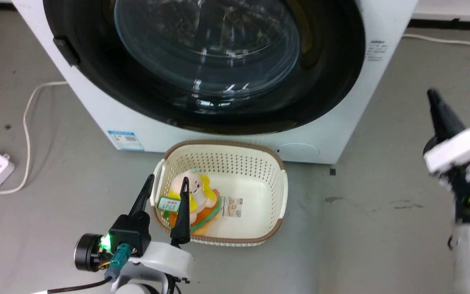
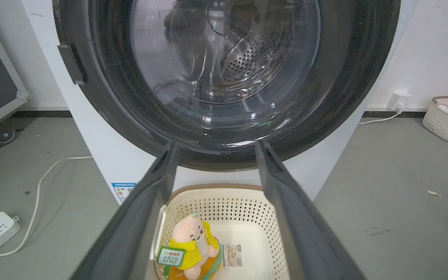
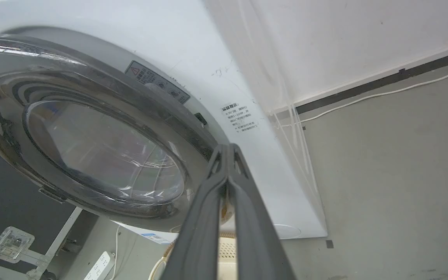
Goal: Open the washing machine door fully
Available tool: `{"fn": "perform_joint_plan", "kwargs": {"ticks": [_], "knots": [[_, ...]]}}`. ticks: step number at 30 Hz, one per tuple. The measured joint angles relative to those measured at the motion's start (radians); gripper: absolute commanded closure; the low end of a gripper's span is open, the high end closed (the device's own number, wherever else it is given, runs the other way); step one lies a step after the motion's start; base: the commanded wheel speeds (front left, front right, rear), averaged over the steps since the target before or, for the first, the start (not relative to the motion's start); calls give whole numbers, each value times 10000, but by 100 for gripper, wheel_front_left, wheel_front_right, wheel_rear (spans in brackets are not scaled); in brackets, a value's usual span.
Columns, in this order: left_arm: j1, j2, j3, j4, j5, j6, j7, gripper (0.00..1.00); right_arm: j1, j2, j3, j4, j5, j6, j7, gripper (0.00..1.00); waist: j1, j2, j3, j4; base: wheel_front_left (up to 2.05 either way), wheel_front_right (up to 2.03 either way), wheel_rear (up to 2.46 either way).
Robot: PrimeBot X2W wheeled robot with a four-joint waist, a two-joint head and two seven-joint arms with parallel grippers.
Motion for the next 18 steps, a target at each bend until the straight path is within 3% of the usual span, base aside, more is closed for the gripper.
{"fn": "perform_joint_plan", "kwargs": {"ticks": [18], "knots": [[-416, 0, -700, -96, -439, 345, -410, 0, -4184, -487, -1478, 3645, 1011, -2, 2846, 100, 0, 0, 1011, 791, 0, 0, 0]]}}
